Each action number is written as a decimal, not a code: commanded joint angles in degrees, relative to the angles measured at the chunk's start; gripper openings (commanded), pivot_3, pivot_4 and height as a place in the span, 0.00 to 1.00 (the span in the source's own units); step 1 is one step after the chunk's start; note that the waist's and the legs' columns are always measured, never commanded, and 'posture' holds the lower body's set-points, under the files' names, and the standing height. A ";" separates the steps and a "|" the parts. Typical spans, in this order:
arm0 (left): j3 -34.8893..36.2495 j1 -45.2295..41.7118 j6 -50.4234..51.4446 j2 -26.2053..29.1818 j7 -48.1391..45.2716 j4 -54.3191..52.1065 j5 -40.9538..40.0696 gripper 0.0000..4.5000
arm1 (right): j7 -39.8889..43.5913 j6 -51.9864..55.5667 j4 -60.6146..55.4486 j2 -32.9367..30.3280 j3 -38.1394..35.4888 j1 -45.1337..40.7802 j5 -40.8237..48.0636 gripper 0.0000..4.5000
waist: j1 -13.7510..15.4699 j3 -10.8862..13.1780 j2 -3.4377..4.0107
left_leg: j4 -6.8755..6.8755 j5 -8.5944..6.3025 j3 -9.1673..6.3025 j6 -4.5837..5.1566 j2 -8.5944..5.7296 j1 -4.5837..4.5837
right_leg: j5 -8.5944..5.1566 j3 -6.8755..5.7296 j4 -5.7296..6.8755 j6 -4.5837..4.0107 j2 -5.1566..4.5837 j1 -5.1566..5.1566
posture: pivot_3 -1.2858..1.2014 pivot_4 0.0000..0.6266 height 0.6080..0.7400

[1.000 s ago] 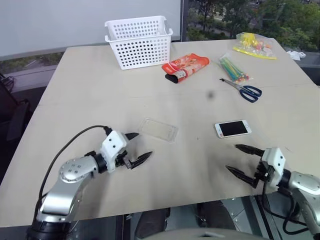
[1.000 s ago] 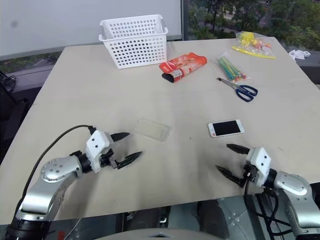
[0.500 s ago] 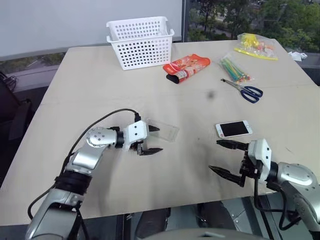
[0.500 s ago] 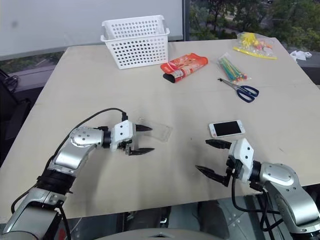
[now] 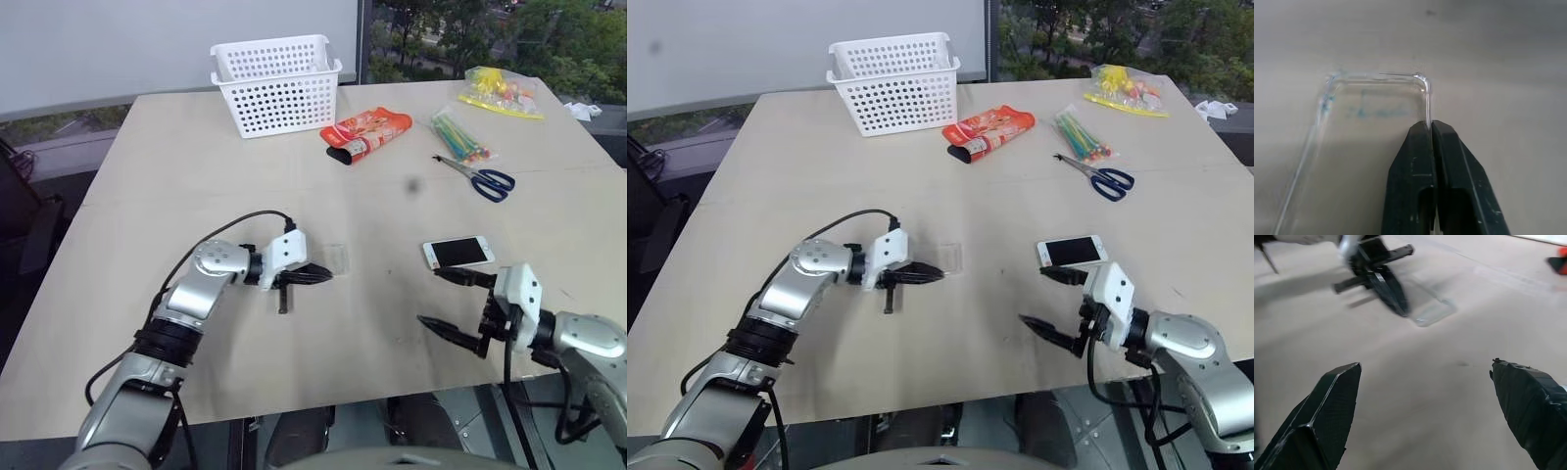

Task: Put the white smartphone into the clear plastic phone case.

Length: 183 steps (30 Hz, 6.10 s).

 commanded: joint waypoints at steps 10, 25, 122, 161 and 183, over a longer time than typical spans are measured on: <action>-9.05 -0.95 13.67 -10.06 1.21 -8.56 -0.11 0.21 | -2.09 -3.19 12.32 -5.38 -3.75 -8.56 -9.39 1.00 | -0.11 0.01 -0.01 | 0.01 -0.09 0.07 0.15 -0.08 -0.02 | -0.07 0.05 -0.06 0.08 -0.05 0.00 | 0.52 0.24 1.00; -0.57 -0.71 24.38 0.09 2.07 -23.81 -6.64 0.87 | 20.83 -15.20 53.44 -6.80 10.01 -37.81 -17.66 1.00 | -1.74 0.15 -0.03 | -0.05 -0.09 0.14 0.14 0.03 0.04 | -0.05 0.15 -0.02 0.08 0.08 -0.05 | 0.52 0.24 1.00; 3.19 8.68 23.49 6.34 13.46 -23.10 -10.02 0.00 | 31.34 -13.56 45.22 10.01 34.33 -57.58 -32.73 0.62 | -1.73 0.31 -0.36 | -0.28 -0.05 0.09 -0.02 0.50 0.05 | -0.03 0.14 0.03 -0.46 0.72 -0.35 | 0.52 0.24 1.00; -3.03 14.04 22.53 1.47 19.34 -16.06 -3.18 0.00 | 27.98 3.82 20.48 5.70 35.37 -46.49 -36.93 0.92 | -1.13 -0.30 -0.09 | -0.30 -0.05 0.02 -0.02 0.15 0.26 | -0.07 0.08 0.00 -0.40 0.38 -0.07 | 0.52 0.24 1.00; 11.82 12.59 22.86 -1.50 22.36 -29.78 -15.21 0.00 | 19.69 17.76 14.64 -5.49 22.76 -38.29 -28.26 0.21 | -1.54 -0.22 -0.01 | -0.26 0.03 -0.04 -0.13 0.32 -0.01 | -0.05 0.05 0.04 -0.41 0.36 -0.29 | 0.52 0.24 1.00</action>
